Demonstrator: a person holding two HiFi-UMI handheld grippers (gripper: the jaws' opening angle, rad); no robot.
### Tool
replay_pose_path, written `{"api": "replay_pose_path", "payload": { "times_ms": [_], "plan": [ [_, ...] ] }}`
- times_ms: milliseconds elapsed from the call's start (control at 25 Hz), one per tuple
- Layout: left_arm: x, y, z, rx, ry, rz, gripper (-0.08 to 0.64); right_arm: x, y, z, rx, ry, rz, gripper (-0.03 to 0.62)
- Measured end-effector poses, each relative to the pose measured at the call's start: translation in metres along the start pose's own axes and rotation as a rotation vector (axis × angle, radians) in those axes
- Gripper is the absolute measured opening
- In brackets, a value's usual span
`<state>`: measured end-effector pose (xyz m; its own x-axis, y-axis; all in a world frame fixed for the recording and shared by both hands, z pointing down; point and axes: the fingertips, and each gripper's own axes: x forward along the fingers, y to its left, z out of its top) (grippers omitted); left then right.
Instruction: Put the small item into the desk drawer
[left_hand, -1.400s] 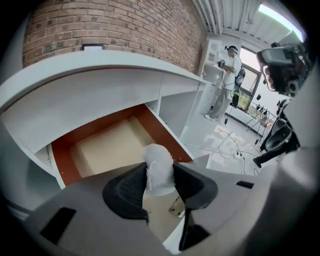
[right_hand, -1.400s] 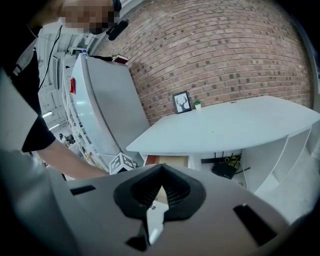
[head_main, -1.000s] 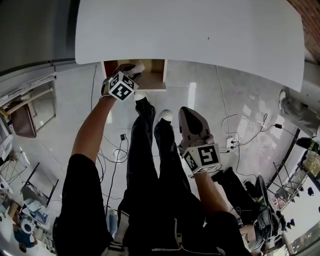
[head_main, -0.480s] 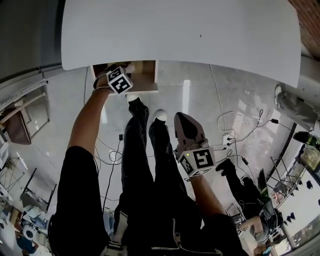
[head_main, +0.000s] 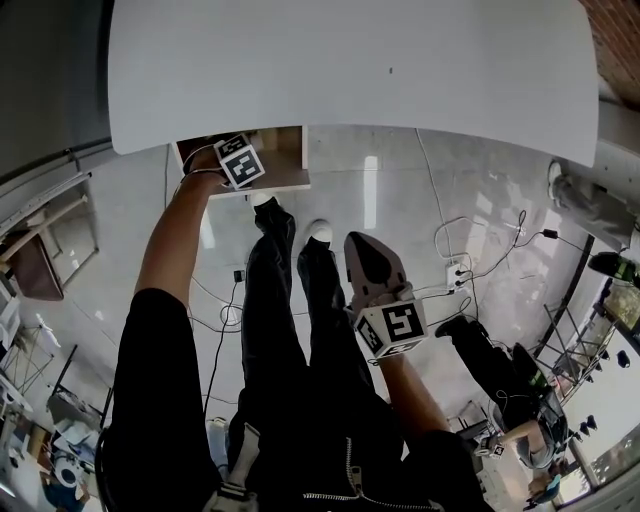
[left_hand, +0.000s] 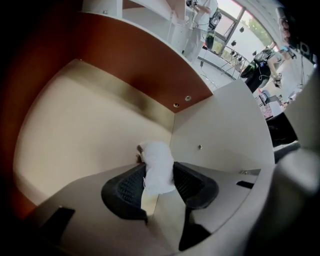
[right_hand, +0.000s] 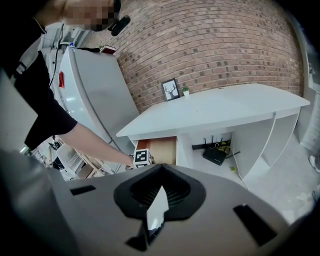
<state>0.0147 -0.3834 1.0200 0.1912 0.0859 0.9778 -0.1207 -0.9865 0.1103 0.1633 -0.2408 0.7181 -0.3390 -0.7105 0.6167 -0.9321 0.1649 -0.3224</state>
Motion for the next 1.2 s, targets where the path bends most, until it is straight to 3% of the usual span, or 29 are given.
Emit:
{"api": "replay_pose_path", "payload": {
  "times_ms": [320, 480, 560, 720, 1200],
  "plan": [
    [-0.013, -0.001, -0.015, -0.078, 0.028, -0.022, 0.202, 0.004, -0.002, 0.003, 0.002, -0.004, -0.005, 0.005],
    [-0.022, 0.002, -0.016, -0.138, -0.036, 0.03, 0.198, 0.002, -0.006, 0.008, 0.005, -0.009, -0.007, 0.005],
    [-0.032, 0.004, -0.015, -0.143, -0.07, 0.061, 0.181, 0.002, -0.005, 0.013, -0.006, -0.016, -0.006, 0.005],
    [-0.061, 0.008, -0.011, -0.123, -0.132, 0.142, 0.066, 0.002, 0.006, 0.027, -0.039, -0.029, 0.014, 0.005],
    [-0.16, -0.021, -0.021, -0.461, -0.351, 0.267, 0.021, 0.004, 0.041, 0.065, -0.119, -0.053, 0.061, 0.005]
  ]
}}
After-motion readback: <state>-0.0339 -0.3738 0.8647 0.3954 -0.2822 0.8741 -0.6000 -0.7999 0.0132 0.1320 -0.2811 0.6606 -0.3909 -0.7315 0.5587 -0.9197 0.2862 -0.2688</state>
